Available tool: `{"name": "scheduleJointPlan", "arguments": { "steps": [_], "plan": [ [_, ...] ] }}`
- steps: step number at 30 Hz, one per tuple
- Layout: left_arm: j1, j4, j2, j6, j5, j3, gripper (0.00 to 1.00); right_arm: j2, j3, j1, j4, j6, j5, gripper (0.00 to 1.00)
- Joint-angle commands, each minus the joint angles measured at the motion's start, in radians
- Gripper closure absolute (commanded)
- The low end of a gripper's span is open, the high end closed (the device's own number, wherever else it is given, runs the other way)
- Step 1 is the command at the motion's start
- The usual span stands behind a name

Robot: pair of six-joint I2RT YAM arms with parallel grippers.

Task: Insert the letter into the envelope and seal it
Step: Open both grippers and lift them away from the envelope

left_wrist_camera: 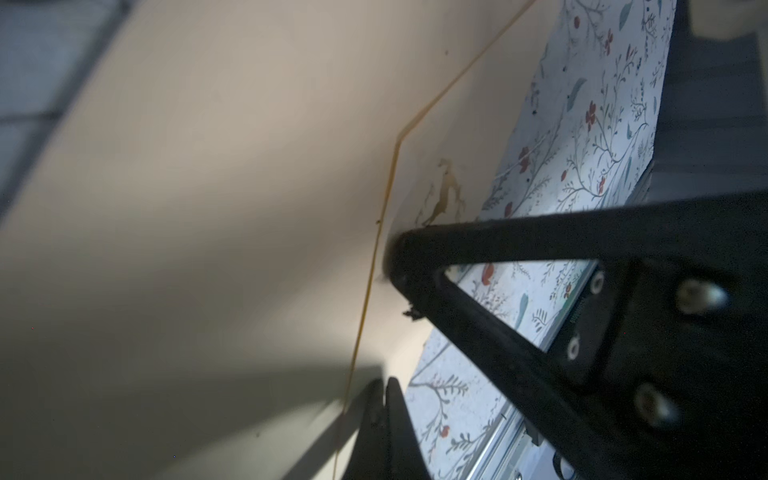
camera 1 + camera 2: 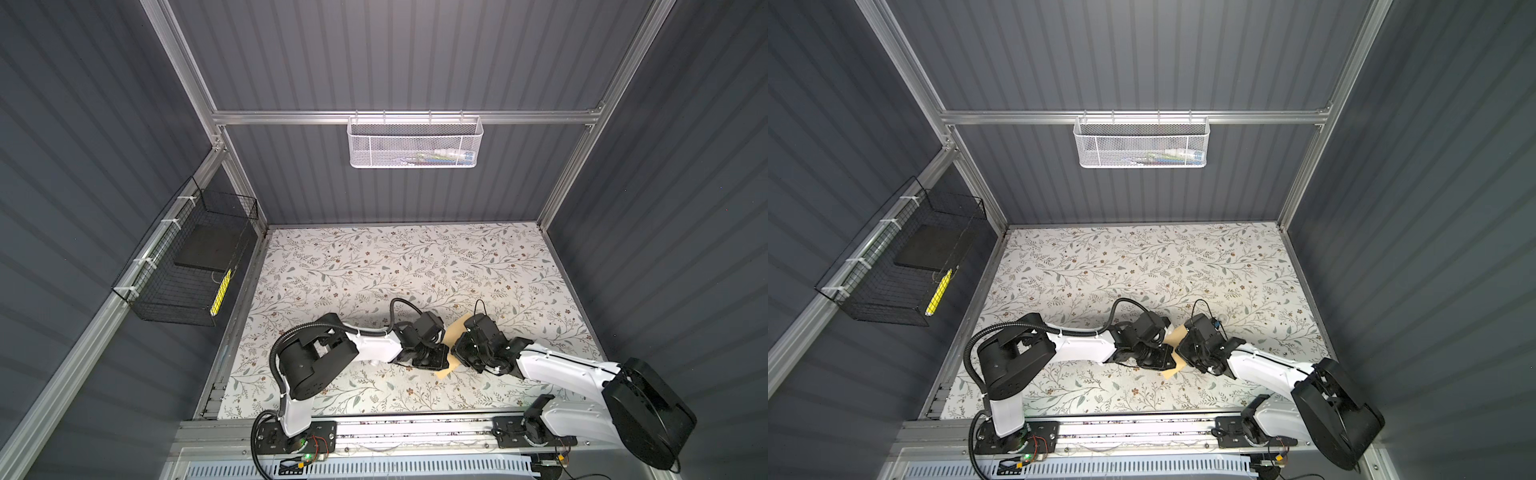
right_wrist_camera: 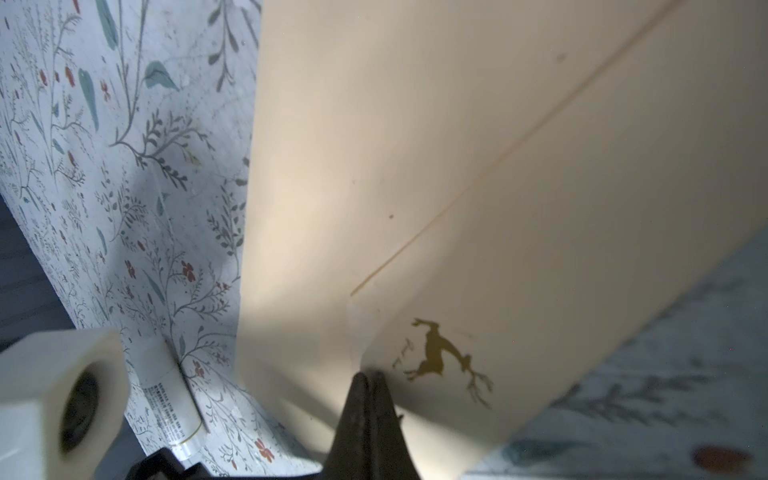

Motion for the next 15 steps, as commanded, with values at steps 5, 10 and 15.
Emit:
{"name": "scheduleJointPlan", "arguments": {
  "steps": [5,10,15],
  "plan": [
    [0.048,-0.202,-0.221,0.035,-0.127,0.083,0.46,-0.25,0.127,-0.247,-0.161,-0.214,-0.057,0.8],
    [0.143,-0.526,-0.398,0.102,-0.22,0.269,0.34,-0.352,0.318,-0.43,-0.349,-0.372,-0.165,0.45],
    [0.24,-0.877,-0.464,0.307,-0.353,0.355,0.19,-0.416,0.383,-0.445,-0.308,-0.447,-0.358,0.08]
  ]
}}
